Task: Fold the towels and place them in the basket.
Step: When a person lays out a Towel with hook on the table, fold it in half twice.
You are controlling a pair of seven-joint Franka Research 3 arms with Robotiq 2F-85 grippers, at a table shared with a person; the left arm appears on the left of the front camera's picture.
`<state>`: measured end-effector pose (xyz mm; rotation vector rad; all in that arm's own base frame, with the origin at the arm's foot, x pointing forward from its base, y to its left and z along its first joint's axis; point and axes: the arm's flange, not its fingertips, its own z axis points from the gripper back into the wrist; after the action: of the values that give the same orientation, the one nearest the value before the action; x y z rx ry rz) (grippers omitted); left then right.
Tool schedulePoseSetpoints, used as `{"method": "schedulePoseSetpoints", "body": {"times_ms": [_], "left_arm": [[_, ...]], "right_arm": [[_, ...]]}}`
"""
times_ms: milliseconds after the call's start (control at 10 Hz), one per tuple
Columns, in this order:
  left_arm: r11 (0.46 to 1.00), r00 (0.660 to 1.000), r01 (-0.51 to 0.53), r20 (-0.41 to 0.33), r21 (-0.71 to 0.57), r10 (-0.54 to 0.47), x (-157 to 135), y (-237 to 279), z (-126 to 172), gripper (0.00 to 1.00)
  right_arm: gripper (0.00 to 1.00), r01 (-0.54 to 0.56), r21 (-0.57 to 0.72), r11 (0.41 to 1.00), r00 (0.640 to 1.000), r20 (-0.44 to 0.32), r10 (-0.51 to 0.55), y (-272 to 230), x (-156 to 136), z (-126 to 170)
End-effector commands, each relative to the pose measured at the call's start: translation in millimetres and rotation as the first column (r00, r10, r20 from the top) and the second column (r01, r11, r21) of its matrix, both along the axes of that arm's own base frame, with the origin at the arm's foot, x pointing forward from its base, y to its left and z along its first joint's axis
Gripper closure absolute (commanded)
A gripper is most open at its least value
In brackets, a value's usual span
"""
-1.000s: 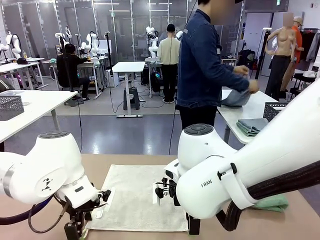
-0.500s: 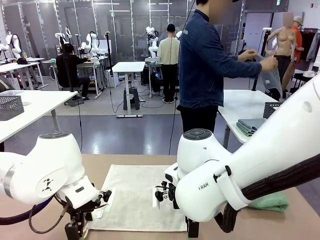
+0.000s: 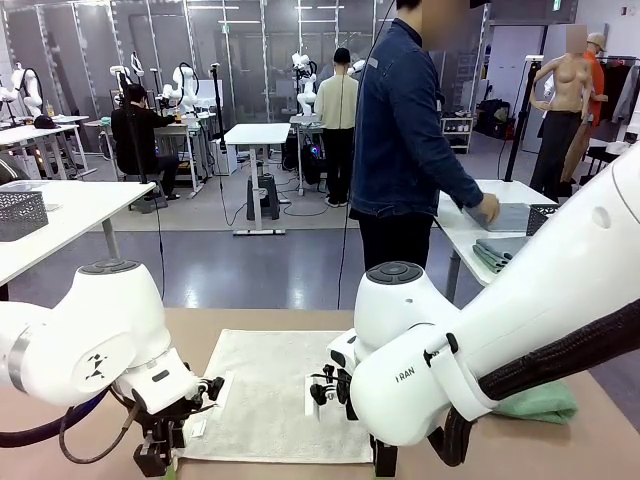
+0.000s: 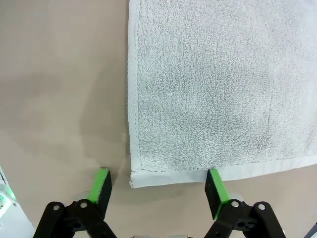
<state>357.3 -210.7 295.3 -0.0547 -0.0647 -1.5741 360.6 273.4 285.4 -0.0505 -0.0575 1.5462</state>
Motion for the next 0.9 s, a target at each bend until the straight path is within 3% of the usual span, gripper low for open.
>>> {"method": "schedulePoseSetpoints", "body": {"times_ms": [0, 100, 200, 500, 800], "left_arm": [[0.999, 1.0, 0.009, -0.009, -0.032, -0.009, -25.7, 15.7, -11.4, 1.0], [0.999, 1.0, 0.009, -0.009, -0.032, -0.009, -25.6, 15.5, -10.9, 1.0], [1.0, 1.0, 0.007, -0.011, -0.03, -0.008, -25.8, 14.9, -10.2, 1.0], [1.0, 1.0, 0.001, -0.018, -0.022, -0.002, -25.1, 15.0, -7.2, 1.0], [1.0, 1.0, -0.002, -0.024, -0.019, 0.001, -23.7, 14.0, -4.4, 1.0]], "right_arm": [[0.57, -0.006, 0.015, 1.0, 1.0, 0.018, 0.006, 1.0, 2.4, 4.5], [0.96, -0.001, 0.019, 1.0, 1.0, 0.022, 0.0, 0.8, 3.3, 6.8], [1.0, 0.003, 0.022, 1.0, 1.0, 0.026, -0.003, 0.5, 3.7, 8.1], [0.96, 0.009, 0.036, 0.999, 0.999, 0.035, -0.01, -2.0, 3.2, 11.7], [1.0, 0.021, 0.052, 0.998, 0.999, 0.044, -0.023, -4.9, 4.3, 21.0]]}}
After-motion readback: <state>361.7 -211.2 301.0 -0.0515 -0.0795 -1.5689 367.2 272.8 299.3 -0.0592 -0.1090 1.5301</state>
